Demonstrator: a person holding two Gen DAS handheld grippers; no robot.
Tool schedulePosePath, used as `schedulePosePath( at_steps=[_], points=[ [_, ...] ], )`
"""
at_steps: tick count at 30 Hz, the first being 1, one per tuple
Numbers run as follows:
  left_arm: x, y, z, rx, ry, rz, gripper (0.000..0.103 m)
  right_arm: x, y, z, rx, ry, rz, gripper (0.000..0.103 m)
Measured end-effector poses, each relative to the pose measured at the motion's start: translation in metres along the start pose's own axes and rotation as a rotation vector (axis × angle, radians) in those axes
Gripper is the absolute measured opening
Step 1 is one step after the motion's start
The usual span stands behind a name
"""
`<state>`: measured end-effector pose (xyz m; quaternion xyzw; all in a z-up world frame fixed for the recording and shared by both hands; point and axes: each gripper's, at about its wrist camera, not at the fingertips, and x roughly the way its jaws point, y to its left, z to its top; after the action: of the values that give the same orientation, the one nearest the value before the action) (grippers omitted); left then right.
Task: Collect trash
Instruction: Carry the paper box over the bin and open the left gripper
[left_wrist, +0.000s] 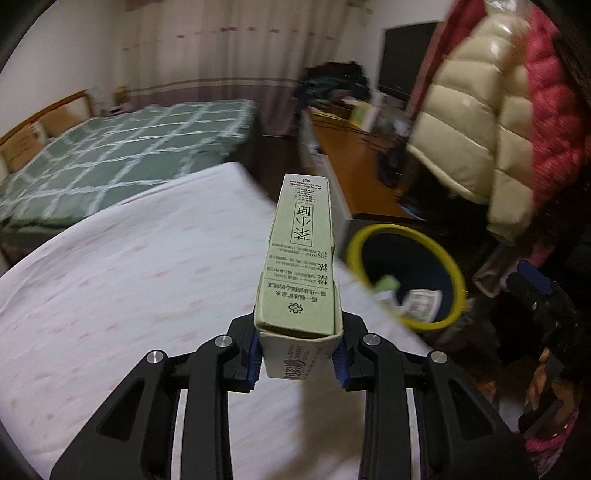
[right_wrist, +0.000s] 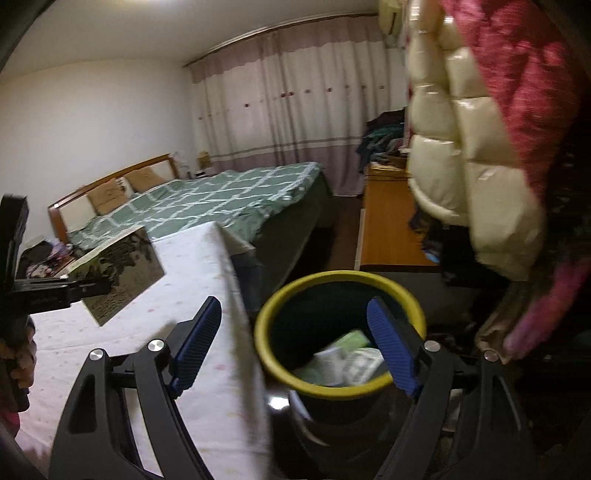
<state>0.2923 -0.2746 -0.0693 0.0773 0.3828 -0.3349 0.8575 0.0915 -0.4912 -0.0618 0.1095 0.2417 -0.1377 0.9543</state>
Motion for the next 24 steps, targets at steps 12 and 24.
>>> schedulePosePath(
  at_steps=[12, 24],
  points=[
    [0.115, -0.140, 0.042, 0.158, 0.123, -0.110, 0.031, -0.024, -0.070, -0.009, 0.077, 0.000, -0.097, 0.077],
    [0.080, -0.131, 0.039, 0.120, 0.013, 0.065, 0.091, -0.027, -0.056, -0.012, 0.040, 0.037, -0.075, 0.079]
  ],
)
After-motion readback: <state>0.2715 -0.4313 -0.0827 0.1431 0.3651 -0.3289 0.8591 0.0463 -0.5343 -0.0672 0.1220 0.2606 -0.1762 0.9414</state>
